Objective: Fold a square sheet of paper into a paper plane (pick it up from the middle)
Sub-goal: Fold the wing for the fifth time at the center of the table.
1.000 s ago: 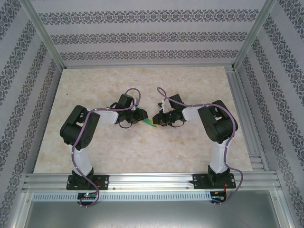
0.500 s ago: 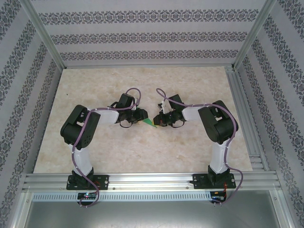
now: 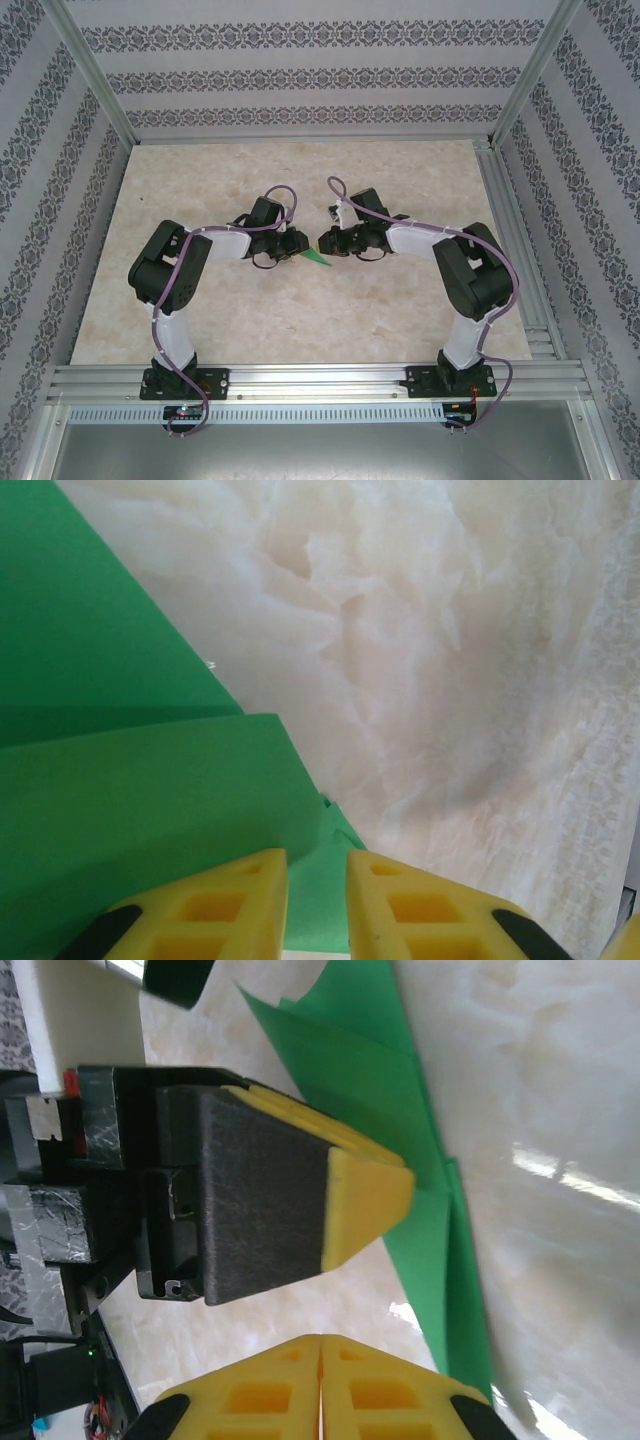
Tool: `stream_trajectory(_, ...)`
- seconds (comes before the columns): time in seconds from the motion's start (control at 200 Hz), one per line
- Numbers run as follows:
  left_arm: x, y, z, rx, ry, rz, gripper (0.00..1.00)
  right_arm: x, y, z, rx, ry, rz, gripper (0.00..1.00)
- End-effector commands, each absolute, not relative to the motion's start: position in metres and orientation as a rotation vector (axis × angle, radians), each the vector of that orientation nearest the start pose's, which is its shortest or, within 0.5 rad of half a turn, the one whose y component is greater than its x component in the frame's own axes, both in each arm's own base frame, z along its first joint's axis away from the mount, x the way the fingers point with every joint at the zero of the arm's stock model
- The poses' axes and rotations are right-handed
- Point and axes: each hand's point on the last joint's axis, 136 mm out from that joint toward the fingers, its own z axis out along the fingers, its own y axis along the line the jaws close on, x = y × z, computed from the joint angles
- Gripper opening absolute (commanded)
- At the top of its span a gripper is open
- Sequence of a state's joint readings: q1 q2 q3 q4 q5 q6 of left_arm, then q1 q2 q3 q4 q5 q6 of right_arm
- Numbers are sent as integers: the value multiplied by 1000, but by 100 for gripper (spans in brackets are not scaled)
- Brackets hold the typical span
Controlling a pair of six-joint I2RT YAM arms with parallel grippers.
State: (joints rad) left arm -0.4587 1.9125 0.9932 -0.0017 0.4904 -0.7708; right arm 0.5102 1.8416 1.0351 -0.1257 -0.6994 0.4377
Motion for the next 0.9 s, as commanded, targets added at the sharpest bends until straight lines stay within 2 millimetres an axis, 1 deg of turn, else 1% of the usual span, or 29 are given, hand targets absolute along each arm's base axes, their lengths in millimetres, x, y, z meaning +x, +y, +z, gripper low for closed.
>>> stream_trajectory(0.0, 347, -253, -9, -259, 2803, -940, 21, 317, 314, 54, -419, 2653, 1216, 7)
stream_trajectory(0.08, 346, -253, -11, -262, 2810, -934, 20, 316, 319, 49, -430, 2676, 1212, 6)
stream_trajectory(0.19, 346, -252, -12, -267, 2817, -928, 19, 318, 317, 37, -425, 2718, 1168, 6)
stream_trajectory(0.3, 345, -251, -13, -267, 2821, -918, 19, 318, 310, 27, -406, 2758, 1112, 5)
stream_trajectory(0.43, 345, -250, -14, -269, 2827, -908, 19, 319, 302, 21, -371, 2778, 1085, 5)
stream_trajectory(0.894, 345, -248, -16, -271, 2834, -892, 19, 311, 281, 0, -300, 2836, 1052, 5)
